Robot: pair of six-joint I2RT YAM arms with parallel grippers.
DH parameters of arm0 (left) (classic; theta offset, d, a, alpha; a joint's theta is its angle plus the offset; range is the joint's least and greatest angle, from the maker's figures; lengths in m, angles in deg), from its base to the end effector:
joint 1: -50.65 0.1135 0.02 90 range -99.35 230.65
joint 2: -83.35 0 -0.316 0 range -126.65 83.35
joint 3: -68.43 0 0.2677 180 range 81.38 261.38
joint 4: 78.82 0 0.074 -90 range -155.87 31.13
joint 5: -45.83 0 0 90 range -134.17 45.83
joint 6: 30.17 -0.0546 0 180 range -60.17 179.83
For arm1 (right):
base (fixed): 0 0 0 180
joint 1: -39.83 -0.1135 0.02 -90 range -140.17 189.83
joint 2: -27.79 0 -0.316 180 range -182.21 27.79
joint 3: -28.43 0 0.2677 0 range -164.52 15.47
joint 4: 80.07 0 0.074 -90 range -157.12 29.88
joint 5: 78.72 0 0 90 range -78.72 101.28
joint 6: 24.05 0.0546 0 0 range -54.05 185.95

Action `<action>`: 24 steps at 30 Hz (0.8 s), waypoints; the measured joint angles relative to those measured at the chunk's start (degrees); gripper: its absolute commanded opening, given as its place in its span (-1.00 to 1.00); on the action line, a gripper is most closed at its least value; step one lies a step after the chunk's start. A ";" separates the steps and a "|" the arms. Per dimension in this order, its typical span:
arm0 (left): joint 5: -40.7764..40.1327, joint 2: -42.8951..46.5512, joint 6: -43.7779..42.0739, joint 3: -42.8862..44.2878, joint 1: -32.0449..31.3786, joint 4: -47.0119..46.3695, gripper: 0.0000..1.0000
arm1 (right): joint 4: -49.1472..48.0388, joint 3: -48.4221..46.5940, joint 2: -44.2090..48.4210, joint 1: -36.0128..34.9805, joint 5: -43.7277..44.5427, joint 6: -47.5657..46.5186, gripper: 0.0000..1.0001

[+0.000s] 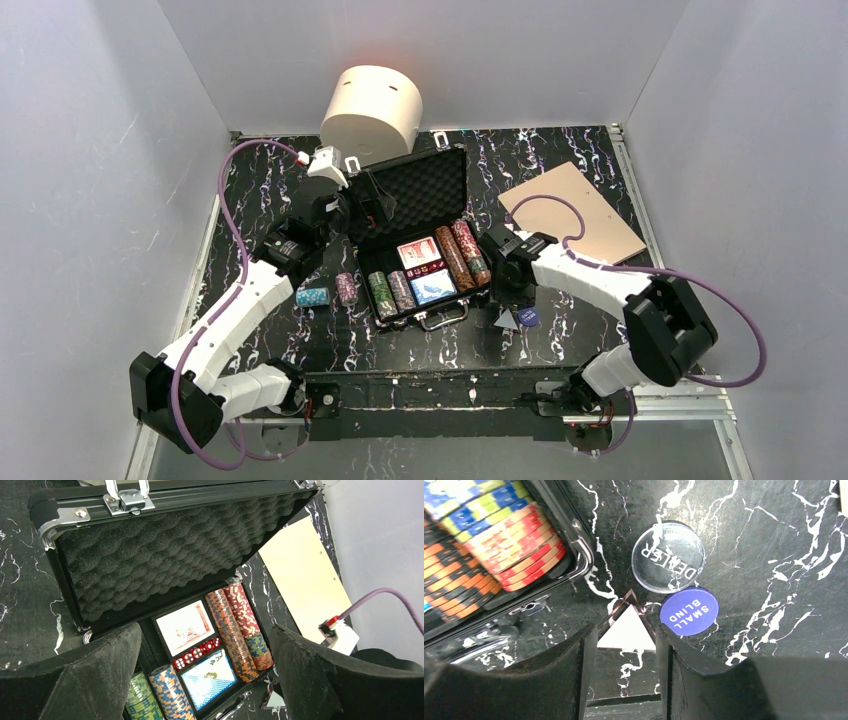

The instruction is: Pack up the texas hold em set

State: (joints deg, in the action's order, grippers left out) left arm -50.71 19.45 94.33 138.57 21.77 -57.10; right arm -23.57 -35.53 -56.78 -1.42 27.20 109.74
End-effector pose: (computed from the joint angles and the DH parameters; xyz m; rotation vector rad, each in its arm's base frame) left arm 0.2400 -0.1253 0.3921 -0.1747 1.8840 -0.6635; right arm 0.2120 0.1660 0.2105 0.1058 2.7869 -0.0745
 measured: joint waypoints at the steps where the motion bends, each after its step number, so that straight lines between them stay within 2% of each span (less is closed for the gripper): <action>1: -0.11 0.00 0.00 0.00 0.00 0.15 0.96 | -0.04 0.00 1.05 0.02 0.20 0.00 0.17; 7: -0.55 0.31 -0.02 0.00 0.00 0.72 0.96 | 0.09 0.00 1.81 0.04 -0.02 1.16 0.39; 15: -0.81 1.62 -0.04 0.00 0.00 0.72 0.96 | 0.98 0.39 2.75 0.42 -1.51 5.29 0.80; 24: -0.79 1.66 -0.02 -0.02 0.00 0.72 0.96 | 2.75 3.21 3.85 0.70 -6.71 9.86 0.89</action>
State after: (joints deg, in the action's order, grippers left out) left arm -51.50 21.11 94.31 138.55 21.77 -56.37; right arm -20.81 -32.32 -52.94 -0.72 20.49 119.60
